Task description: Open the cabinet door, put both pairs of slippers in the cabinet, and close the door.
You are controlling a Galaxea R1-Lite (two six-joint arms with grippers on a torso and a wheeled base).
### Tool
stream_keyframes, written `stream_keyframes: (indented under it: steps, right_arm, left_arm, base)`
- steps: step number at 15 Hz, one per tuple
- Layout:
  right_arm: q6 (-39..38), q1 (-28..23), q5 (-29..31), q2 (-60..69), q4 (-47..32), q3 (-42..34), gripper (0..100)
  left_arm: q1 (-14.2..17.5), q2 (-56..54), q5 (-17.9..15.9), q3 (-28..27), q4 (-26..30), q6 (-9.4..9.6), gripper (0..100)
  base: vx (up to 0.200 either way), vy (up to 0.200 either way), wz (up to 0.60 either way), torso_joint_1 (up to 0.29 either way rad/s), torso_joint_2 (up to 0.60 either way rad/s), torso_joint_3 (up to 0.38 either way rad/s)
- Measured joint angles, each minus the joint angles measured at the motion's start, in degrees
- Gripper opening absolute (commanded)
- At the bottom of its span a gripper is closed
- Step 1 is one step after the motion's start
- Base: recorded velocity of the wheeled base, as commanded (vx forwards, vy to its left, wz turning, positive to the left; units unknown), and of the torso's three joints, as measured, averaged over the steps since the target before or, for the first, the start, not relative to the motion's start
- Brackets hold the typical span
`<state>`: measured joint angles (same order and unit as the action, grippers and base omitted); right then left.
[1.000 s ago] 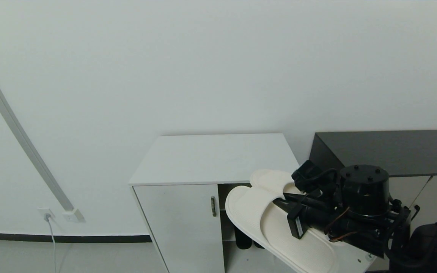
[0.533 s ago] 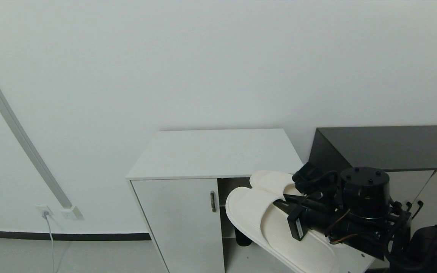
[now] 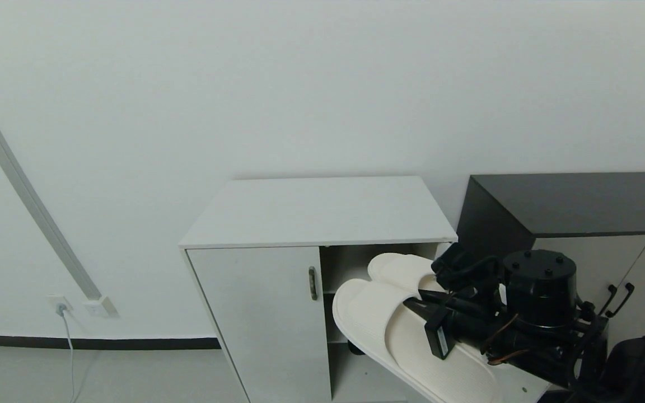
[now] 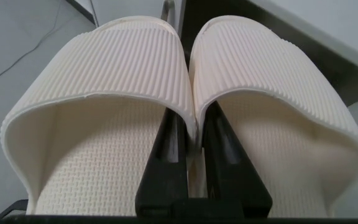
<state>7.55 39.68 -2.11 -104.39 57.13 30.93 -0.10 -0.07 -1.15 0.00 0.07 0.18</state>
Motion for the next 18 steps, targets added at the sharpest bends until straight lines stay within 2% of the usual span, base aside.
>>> stream_keyframes:
  steps: [9,18]
  right_arm:
    - [0.44,0.17,0.01,-0.79,0.35,-0.63,0]
    - [0.88,0.48,0.04,-0.82,0.33,-0.95,0]
  left_arm:
    - [0.0,0.0,0.02,0.0,0.02,-0.07,0]
    - [0.0,0.0,0.0,0.0,0.02,-0.09,0]
  base:
    - [0.0,0.0,0.0,-0.216,0.54,0.318]
    - [0.0,0.0,0.0,-0.163,0.49,0.321]
